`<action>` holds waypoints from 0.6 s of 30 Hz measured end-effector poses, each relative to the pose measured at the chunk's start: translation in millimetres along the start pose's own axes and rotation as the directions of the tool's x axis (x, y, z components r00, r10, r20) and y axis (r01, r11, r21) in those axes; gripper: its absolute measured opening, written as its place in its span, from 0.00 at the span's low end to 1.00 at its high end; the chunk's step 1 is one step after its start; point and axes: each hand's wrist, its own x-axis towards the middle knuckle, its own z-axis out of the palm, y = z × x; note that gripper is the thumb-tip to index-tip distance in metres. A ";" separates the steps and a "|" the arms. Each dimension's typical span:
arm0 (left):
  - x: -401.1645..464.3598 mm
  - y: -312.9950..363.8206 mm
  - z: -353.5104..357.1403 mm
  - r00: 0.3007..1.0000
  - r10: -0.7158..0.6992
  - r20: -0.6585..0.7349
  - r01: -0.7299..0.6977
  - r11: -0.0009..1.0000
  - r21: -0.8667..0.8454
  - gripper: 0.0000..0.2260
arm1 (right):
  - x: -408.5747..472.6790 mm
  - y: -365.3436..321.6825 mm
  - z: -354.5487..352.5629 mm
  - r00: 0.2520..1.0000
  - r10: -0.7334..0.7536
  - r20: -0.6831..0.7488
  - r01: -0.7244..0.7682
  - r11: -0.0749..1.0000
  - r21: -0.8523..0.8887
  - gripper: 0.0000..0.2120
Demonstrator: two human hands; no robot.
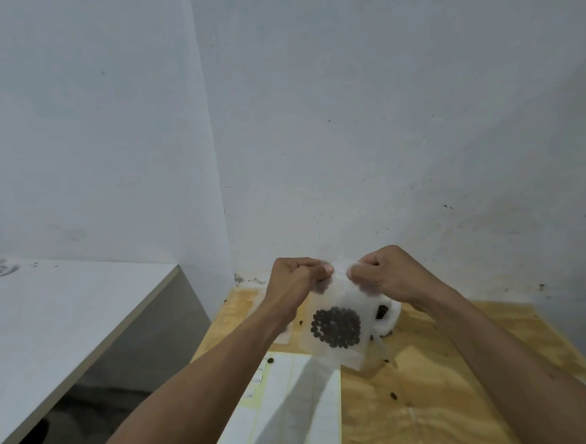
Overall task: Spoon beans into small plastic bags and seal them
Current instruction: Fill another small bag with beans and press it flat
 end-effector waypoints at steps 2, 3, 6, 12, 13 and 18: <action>5.0 3.3 -9.6 0.999 -0.006 -0.038 0.005 1.000 -0.023 0.03 | 0.9 2.2 -7.6 1.000 0.016 0.018 -0.017 0.998 0.067 0.14; 8.4 5.1 -13.5 0.999 -0.005 -0.051 0.003 1.000 -0.025 0.03 | 0.9 2.5 -10.4 0.999 0.025 0.024 -0.027 0.994 0.105 0.11; 15.5 11.8 -15.3 0.997 -0.011 -0.082 0.010 1.000 -0.022 0.03 | 3.0 3.9 -12.8 0.998 0.026 -0.057 -0.017 0.990 0.141 0.10; 22.1 16.3 -18.0 0.991 -0.061 -0.121 0.044 0.989 -0.138 0.04 | 3.4 11.0 6.2 0.994 0.107 -0.034 -0.093 0.953 0.287 0.18; 24.3 16.1 -20.3 0.988 -0.075 -0.131 0.053 0.985 -0.165 0.04 | 1.2 11.0 10.6 0.991 0.120 0.066 -0.134 0.942 0.307 0.18; 32.4 13.1 -38.9 0.959 -0.282 -0.001 0.280 0.952 0.127 0.20 | 4.5 9.1 31.1 0.955 0.265 0.136 -0.292 0.741 0.605 0.14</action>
